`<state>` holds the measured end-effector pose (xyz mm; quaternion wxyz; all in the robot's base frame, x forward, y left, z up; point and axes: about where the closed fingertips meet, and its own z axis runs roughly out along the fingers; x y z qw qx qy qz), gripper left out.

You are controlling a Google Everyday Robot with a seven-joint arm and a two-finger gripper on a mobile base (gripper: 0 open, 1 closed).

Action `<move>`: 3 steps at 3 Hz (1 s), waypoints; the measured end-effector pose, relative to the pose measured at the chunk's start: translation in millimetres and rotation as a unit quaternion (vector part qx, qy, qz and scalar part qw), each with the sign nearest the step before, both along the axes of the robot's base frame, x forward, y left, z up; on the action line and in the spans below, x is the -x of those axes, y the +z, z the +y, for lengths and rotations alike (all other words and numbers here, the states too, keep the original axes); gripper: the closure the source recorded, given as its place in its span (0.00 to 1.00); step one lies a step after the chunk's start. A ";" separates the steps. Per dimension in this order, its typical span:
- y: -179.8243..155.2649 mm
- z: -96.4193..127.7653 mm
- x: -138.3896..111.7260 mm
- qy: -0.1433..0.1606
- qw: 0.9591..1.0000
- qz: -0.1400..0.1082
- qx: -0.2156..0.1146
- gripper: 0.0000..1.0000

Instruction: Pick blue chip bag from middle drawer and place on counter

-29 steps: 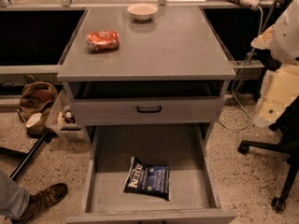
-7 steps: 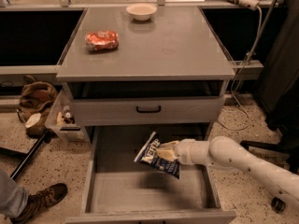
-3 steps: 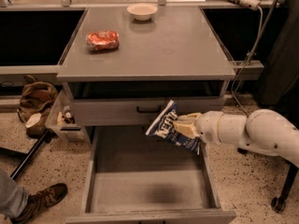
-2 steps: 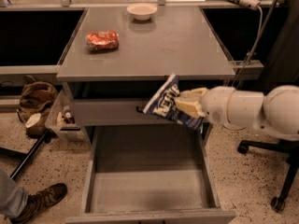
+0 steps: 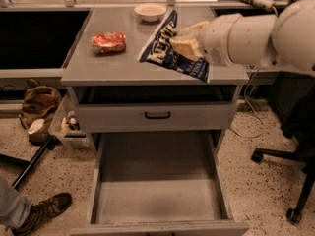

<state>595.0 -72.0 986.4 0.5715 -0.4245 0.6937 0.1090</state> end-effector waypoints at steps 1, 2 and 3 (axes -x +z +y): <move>35.0 1.8 -78.5 -0.024 0.999 -0.024 0.007 1.00; 33.9 31.1 -135.7 -0.018 1.000 -0.014 -0.003 1.00; -1.5 59.8 -173.0 0.006 0.999 0.032 -0.034 1.00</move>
Offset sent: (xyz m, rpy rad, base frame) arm 0.2100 0.1183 0.0342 0.0305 -0.0072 0.0517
